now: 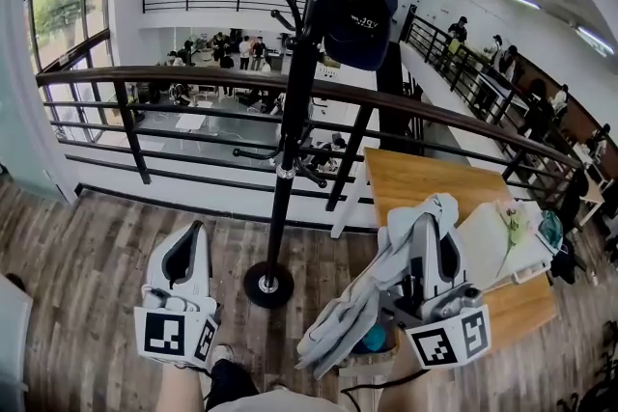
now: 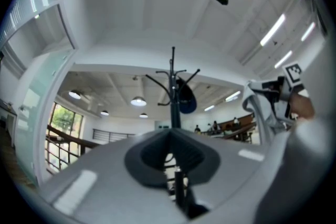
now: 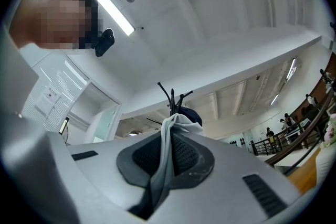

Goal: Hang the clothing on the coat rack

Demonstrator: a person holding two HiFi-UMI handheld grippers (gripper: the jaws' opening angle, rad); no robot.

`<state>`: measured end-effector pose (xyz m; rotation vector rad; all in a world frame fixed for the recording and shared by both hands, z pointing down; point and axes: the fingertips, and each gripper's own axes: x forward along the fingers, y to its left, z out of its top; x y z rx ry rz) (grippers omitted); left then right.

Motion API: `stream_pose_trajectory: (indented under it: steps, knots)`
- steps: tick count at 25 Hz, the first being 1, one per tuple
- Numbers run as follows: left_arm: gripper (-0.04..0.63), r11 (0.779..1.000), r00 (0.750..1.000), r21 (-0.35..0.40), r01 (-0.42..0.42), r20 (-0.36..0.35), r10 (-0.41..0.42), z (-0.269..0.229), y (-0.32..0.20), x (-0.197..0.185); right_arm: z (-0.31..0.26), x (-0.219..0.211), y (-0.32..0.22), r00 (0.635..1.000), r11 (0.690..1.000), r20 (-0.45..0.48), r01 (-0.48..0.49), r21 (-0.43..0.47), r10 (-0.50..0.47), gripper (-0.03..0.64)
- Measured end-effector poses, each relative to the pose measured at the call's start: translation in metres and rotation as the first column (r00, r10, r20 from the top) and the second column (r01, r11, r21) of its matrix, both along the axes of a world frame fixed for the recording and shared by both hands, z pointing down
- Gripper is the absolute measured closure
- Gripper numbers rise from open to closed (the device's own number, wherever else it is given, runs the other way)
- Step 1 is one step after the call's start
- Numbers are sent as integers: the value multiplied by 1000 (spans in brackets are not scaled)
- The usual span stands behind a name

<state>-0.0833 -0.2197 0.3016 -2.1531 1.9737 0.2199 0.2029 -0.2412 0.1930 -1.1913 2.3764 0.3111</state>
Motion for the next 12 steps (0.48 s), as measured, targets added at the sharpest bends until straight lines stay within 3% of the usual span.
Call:
stream_pose_trajectory:
  steps: [12]
  knots:
    - [586,997,997,36,-74,-7,74,-14,-62,-53,-57,-54,-33,999,997,27,-27,66,25,605]
